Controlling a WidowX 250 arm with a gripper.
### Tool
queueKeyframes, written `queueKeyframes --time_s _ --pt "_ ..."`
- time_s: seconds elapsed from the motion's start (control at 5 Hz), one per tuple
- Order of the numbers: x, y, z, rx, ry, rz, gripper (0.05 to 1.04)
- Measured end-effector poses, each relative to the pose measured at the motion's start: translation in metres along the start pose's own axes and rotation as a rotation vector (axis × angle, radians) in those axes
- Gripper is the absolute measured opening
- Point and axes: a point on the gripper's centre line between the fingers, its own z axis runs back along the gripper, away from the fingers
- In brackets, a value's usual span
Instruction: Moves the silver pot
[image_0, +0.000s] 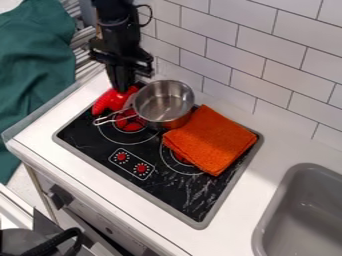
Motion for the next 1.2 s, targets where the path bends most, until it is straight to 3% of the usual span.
queueKeyframes --time_s 0.2,0.4,0.6,0.8,1.0,1.2 --pt "-0.01 -0.018 0.005 0.019 -0.02 0.069 0.072" --pt "-0.015 -0.034 0.003 0.011 -0.013 0.093 0.22" --pt "-0.014 -0.043 0.003 0.016 -0.012 0.076 0.478" --pt "-0.01 -0.053 0.005 0.038 -0.015 0.022 0.802" --pt "-0.01 -0.054 0.0 0.071 0.02 0.0 1.016" --pt "-0.012 -0.056 -0.012 0.109 0.113 -0.025 1.011"
